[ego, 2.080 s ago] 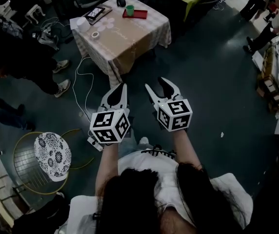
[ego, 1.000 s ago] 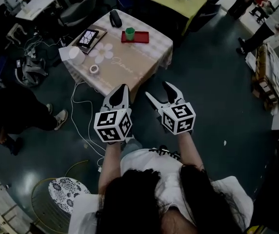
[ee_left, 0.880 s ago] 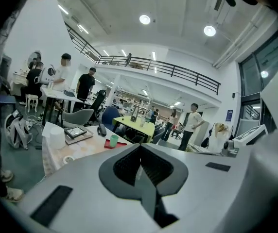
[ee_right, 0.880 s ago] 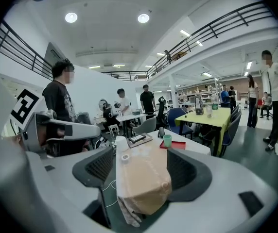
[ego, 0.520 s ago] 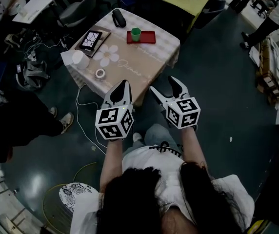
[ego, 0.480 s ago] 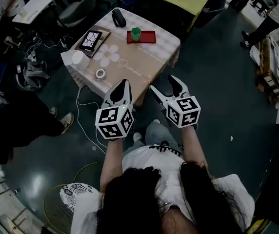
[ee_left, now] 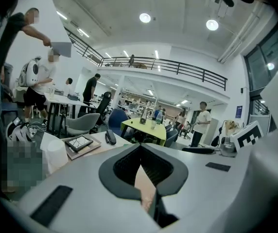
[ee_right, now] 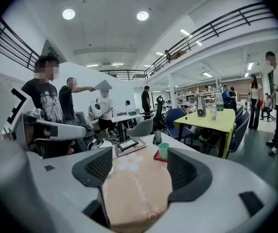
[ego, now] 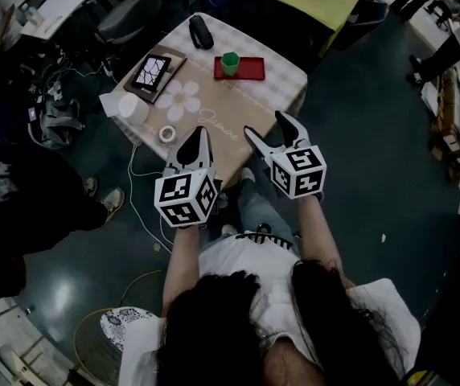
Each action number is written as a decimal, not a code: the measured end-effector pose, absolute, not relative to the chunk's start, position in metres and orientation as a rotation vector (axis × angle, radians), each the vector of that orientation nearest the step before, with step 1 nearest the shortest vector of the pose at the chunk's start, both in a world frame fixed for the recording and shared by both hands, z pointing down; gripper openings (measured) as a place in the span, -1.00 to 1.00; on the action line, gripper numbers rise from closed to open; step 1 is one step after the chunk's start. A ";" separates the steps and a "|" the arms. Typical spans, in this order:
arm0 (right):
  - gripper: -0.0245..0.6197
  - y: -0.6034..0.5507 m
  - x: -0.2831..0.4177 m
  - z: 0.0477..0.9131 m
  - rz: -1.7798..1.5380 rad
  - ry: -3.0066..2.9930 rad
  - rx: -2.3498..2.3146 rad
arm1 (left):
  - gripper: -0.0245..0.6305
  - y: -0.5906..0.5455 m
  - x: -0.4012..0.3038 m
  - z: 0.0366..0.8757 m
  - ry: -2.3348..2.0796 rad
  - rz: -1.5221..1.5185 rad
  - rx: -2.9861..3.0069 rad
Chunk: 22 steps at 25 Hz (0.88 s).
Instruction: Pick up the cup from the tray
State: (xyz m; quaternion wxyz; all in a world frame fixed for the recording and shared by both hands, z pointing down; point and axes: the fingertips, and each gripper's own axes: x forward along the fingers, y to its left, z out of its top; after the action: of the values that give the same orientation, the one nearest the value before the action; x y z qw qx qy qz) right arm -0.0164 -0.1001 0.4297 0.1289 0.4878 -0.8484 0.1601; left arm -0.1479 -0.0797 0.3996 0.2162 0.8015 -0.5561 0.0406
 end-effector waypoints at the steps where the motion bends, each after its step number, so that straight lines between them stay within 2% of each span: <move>1: 0.12 -0.110 -0.017 0.432 0.473 -2.467 1.405 | -0.91 -0.089 -0.148 0.401 -1.547 0.117 2.213; 16: 0.19 -0.271 -0.028 0.479 0.489 -2.402 1.265 | -0.91 -0.218 -0.137 0.439 -1.604 0.214 2.065; 22: 0.29 -0.323 -0.038 0.509 0.519 -2.363 1.206 | -0.91 -0.256 -0.140 0.457 -1.648 0.254 1.986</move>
State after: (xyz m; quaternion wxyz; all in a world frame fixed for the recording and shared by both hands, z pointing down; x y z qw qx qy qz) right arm -0.0380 -0.3230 0.5094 0.2174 0.4354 -0.8533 0.1873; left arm -0.1402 -0.2563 0.4566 0.2709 0.7372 -0.6118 0.0942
